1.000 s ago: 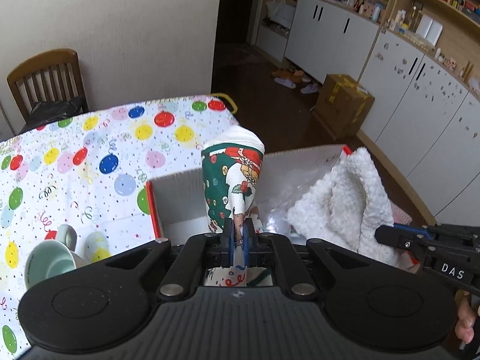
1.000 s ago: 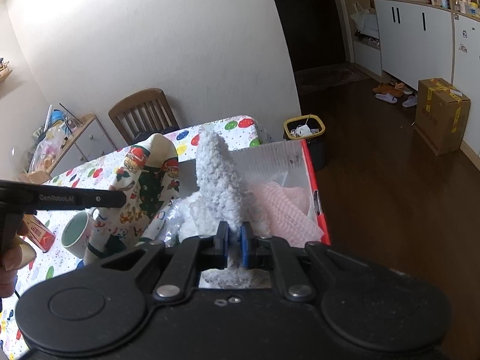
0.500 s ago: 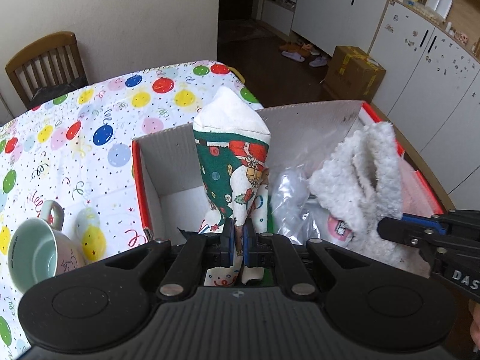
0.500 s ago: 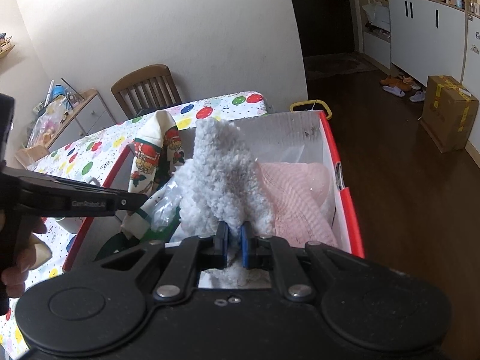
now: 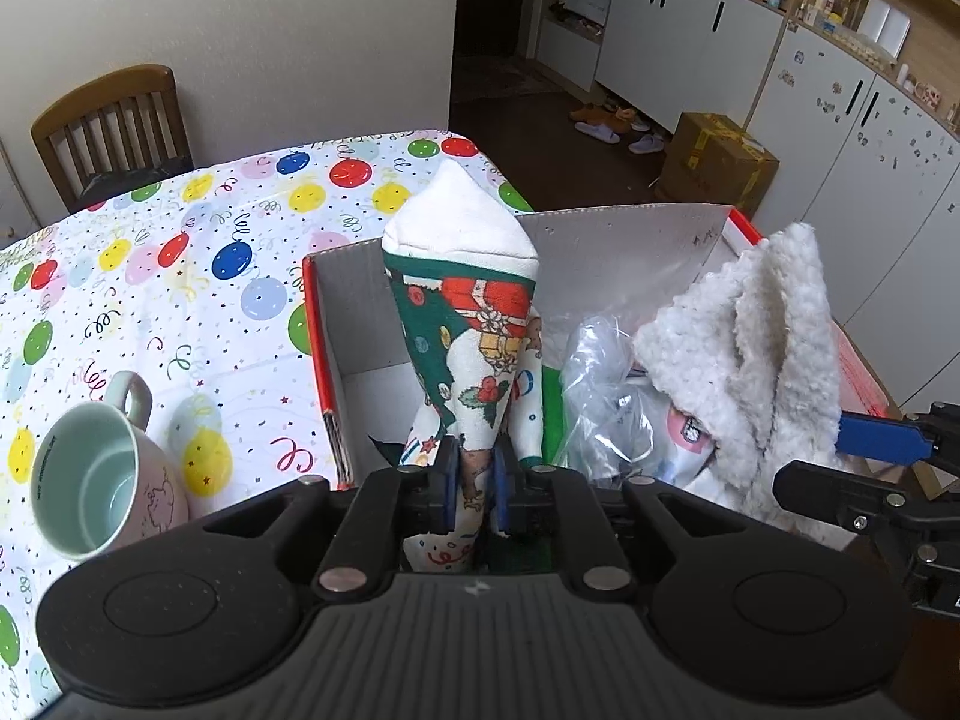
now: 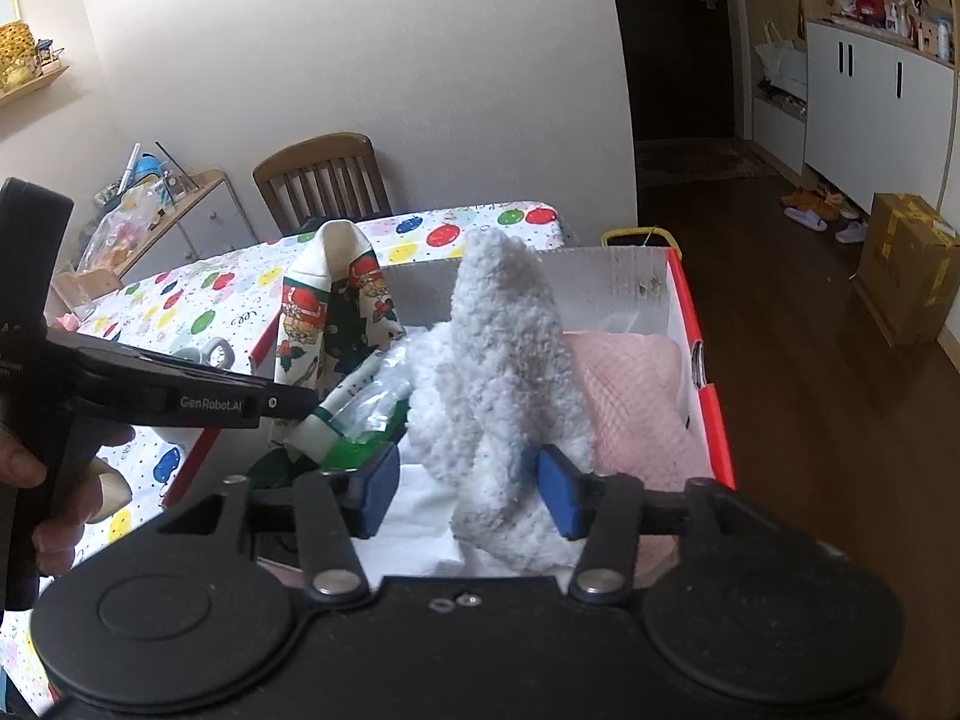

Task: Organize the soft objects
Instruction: 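Open the right tool releasing the sock while the left tool releases the stocking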

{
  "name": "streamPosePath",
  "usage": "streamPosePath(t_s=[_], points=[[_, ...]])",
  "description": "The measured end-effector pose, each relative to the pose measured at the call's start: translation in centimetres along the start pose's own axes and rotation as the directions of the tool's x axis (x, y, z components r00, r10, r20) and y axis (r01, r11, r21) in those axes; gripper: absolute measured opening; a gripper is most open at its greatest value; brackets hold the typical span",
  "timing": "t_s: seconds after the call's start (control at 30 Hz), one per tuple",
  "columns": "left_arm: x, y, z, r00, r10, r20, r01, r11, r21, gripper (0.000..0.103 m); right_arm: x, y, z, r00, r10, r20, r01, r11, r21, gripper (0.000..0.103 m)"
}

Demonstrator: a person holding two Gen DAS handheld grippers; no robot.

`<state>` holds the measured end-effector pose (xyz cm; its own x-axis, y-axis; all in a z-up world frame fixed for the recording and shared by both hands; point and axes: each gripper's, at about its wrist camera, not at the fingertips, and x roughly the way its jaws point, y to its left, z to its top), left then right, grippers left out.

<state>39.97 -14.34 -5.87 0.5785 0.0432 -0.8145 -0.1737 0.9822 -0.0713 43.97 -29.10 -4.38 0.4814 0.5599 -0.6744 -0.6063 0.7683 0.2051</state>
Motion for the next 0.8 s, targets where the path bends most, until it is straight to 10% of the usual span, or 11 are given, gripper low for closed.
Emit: streamPosePath(t_s=[0.23,0.37,0.8], points=[[-1.2,0.7,-1.1,1.000,-0.004,0.019,0.005,0.999,-0.033,0.033,-1.2,0.7,-0.2,0.999,-0.013,0.032,0.013,1.000,-0.015,0.062],[-2.2,0.9,-1.8,0.998,-0.038,0.041,0.039,0.998,-0.042,0.065,-2.0,1.0,-0.3,0.999,-0.018,0.048,0.018,1.000,-0.010,0.063],[-8.7,0.5,-3.9,0.974,-0.104,0.201,0.105,0.994,0.005,0.071,-5.5,3.0,-1.1,0.989,-0.054,0.138,0.053,0.998,0.016,0.078]])
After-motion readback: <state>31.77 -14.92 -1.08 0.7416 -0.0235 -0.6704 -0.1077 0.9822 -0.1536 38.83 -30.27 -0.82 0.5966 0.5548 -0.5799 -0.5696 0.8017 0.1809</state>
